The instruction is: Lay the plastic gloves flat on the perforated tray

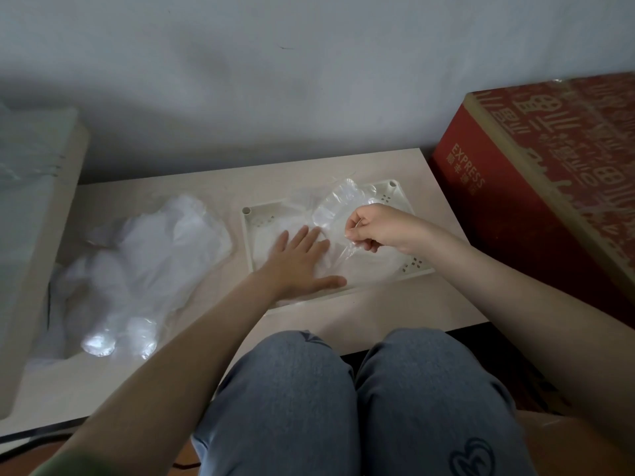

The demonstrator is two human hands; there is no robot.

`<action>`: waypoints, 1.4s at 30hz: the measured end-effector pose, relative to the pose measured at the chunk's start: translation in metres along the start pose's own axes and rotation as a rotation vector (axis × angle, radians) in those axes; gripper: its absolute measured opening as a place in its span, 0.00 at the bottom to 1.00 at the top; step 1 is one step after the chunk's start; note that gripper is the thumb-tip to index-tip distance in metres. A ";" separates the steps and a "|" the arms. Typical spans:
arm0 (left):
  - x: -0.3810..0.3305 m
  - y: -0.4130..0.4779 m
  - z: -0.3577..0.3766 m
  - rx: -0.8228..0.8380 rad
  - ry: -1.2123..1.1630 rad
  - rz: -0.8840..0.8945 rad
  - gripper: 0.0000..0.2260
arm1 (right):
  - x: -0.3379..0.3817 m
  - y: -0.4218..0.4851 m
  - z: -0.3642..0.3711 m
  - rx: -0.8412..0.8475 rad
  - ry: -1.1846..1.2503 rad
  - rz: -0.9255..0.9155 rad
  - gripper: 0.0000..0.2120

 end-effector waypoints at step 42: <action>-0.003 0.007 -0.006 0.080 0.042 -0.060 0.36 | 0.045 -0.024 -0.017 -0.175 -0.455 -0.436 0.06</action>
Point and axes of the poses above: each hand's wrist, its own y-axis towards the middle knuckle, its own z-axis out of the palm, x = y × z, the point moved 10 cm from there along y, towards the middle knuckle, and after that the axes turned 2 degrees about y, right-handed, at the moved point
